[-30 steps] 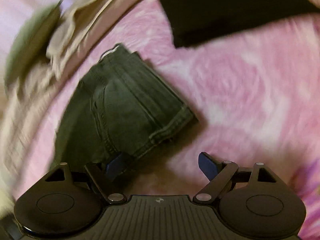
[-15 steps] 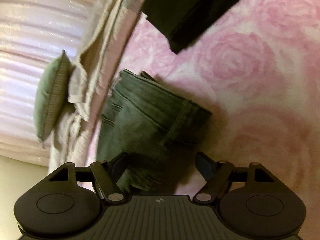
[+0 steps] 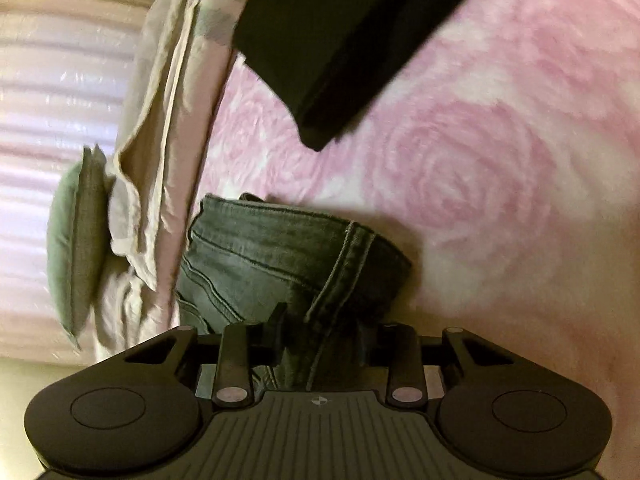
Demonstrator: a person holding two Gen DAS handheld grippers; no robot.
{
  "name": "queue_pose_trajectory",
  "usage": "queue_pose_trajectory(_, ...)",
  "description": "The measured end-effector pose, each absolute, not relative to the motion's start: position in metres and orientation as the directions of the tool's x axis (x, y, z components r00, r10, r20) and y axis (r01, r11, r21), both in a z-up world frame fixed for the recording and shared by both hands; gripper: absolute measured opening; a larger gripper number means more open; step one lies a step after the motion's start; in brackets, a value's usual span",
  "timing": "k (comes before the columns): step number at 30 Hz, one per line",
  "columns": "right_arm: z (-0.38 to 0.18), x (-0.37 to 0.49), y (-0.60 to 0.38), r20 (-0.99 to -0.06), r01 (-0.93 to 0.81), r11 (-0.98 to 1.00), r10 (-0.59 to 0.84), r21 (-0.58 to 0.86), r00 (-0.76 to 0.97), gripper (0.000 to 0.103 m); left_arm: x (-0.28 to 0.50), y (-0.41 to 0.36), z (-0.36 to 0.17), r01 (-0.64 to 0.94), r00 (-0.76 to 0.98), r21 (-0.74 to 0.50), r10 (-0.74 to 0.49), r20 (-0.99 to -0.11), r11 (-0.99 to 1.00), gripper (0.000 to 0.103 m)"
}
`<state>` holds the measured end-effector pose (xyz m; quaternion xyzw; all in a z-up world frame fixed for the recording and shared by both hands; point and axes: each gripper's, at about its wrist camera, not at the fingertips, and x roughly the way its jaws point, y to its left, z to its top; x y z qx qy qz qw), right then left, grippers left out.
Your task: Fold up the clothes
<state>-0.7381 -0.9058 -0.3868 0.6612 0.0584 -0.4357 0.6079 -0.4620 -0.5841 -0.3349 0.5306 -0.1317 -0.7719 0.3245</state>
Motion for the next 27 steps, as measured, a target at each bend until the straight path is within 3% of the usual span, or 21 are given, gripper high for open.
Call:
queue_pose_trajectory(3, -0.383, -0.739, -0.897, -0.651, 0.612, -0.254, -0.454, 0.749, 0.608, 0.036, -0.465, -0.585, -0.337, 0.377, -0.218, 0.536, -0.635, -0.741, -0.756, 0.000)
queue_pose_trajectory(4, -0.381, -0.739, -0.892, -0.649, 0.609, -0.255, -0.456, 0.751, 0.609, 0.053, -0.465, -0.583, -0.336, 0.384, -0.218, 0.534, -0.636, -0.740, -0.753, 0.000)
queue_pose_trajectory(5, -0.378, -0.738, -0.888, -0.652, 0.612, -0.259, -0.461, 0.748, 0.602, 0.078, -0.466, -0.581, -0.335, 0.392, -0.218, 0.532, -0.638, -0.738, -0.750, 0.000)
queue_pose_trajectory(6, -0.377, -0.739, -0.884, -0.652, 0.616, -0.257, -0.476, 0.745, 0.590, 0.084, -0.465, -0.580, -0.335, 0.399, -0.219, 0.529, -0.638, -0.738, -0.749, 0.000)
queue_pose_trajectory(9, -0.380, -0.735, -0.893, -0.640, 0.611, -0.242, -0.482, 0.753, 0.598, 0.084, -0.466, -0.579, -0.333, 0.404, -0.222, 0.523, -0.635, -0.740, -0.751, 0.000)
queue_pose_trajectory(11, -0.383, -0.732, -0.908, -0.659, 0.624, -0.252, -0.460, 0.740, 0.596, 0.048, -0.467, -0.580, -0.334, 0.405, -0.223, 0.521, -0.634, -0.740, -0.751, 0.000)
queue_pose_trajectory(13, -0.374, -0.732, -0.930, -0.664, 0.632, -0.244, -0.449, 0.735, 0.598, 0.035, -0.470, -0.580, -0.334, 0.400, -0.231, 0.526, -0.638, -0.734, -0.750, 0.000)
queue_pose_trajectory(14, -0.367, -0.731, -0.939, -0.655, 0.638, -0.221, -0.461, 0.738, 0.599, 0.034, -0.473, -0.581, -0.333, 0.402, -0.234, 0.531, -0.645, -0.728, -0.746, 0.000)
queue_pose_trajectory(18, -0.369, -0.721, -0.952, -0.717, 0.717, -0.195, -0.420, 0.670, 0.556, 0.036, -0.480, -0.593, -0.337, 0.448, -0.201, 0.490, -0.619, -0.759, -0.747, 0.000)
queue_pose_trajectory(20, -0.369, -0.725, -0.946, -0.741, 0.740, -0.203, -0.417, 0.641, 0.527, 0.063, -0.477, -0.593, -0.333, 0.484, -0.187, 0.455, -0.597, -0.780, -0.747, 0.002)
queue_pose_trajectory(21, -0.363, -0.727, -0.942, -0.755, 0.761, -0.202, -0.425, 0.617, 0.499, 0.066, -0.474, -0.592, -0.328, 0.504, -0.187, 0.433, -0.584, -0.790, -0.747, 0.006)
queue_pose_trajectory(23, -0.346, -0.730, -0.934, -0.770, 0.802, -0.176, -0.454, 0.570, 0.448, 0.067, -0.461, -0.584, -0.315, 0.555, -0.203, 0.381, -0.564, -0.800, -0.740, 0.011)
queue_pose_trajectory(27, -0.300, -0.710, -0.931, -0.744, 0.888, -0.014, -0.551, 0.460, 0.377, 0.067, -0.414, -0.580, -0.292, 0.737, -0.140, 0.308, -0.581, -0.802, -0.602, 0.012)
